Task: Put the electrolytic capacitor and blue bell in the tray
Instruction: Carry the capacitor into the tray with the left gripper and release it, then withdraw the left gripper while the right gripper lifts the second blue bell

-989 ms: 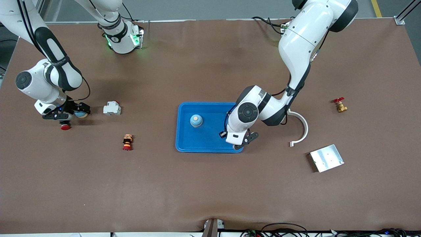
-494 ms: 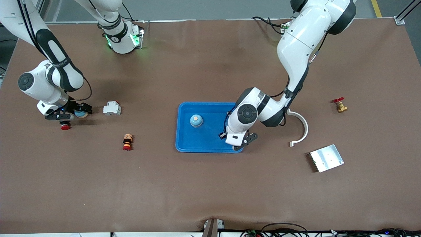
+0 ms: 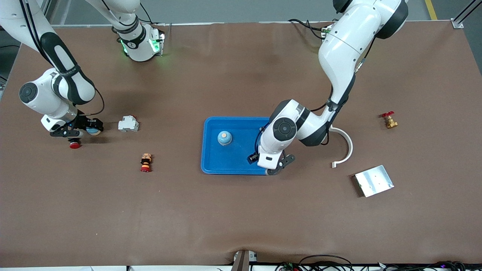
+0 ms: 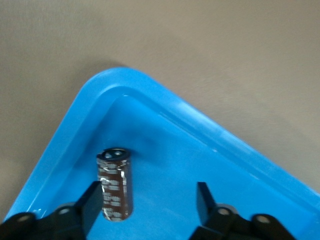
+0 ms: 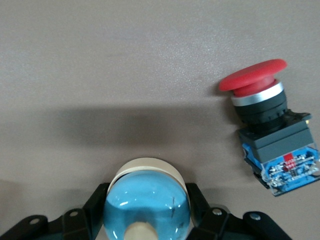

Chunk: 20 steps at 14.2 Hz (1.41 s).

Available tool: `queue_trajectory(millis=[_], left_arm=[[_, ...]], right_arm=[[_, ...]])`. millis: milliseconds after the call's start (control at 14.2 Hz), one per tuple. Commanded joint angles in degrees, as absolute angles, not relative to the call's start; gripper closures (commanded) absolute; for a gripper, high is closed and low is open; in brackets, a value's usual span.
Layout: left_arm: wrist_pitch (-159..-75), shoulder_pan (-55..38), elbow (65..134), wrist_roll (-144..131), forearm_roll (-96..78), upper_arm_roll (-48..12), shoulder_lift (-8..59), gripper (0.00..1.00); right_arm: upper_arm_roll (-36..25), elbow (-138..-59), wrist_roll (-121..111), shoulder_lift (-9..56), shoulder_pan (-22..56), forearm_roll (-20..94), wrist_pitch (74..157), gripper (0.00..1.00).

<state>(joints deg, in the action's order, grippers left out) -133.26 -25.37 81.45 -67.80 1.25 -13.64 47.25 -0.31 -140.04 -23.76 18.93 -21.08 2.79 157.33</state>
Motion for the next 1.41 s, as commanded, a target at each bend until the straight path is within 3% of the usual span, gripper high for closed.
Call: queue_trajectory(millis=[0, 212, 424, 918, 1130, 1342], left_arm=[[-131.8, -25.6, 82.0, -69.3, 2.5, -12.9, 43.0, 0.0], [-129.4, -25.0, 82.0, -69.2, 2.5, -13.0, 38.4, 0.0], [-121.5, -22.7, 82.0, -68.6, 2.6, -12.8, 32.6, 0.0], [-99.0, -11.0, 82.9, -46.4, 1.6, -13.5, 19.8, 0.0], [-95.2, -3.8, 87.2, -33.4, 0.8, -13.6, 13.8, 0.0], [-95.4, 3.0, 95.8, -25.1, 0.4, -13.6, 5.8, 0.0]], right_arm=[[1.1, -140.4, -21.6, 16.1, -20.5, 3.6, 154.1, 1.0], [2.2, -138.1, -11.4, 10.8, -16.7, 3.5, 146.3, 1.0], [2.1, -133.3, -4.0, 7.3, -12.0, 3.5, 136.9, 1.0], [2.1, -118.5, 11.9, 7.1, -2.6, 3.4, 121.8, 1.0], [2.1, -111.4, 16.6, 7.3, 1.5, 3.5, 115.1, 1.0], [2.1, -110.0, 24.9, 8.0, 5.4, 3.5, 116.8, 1.0]])
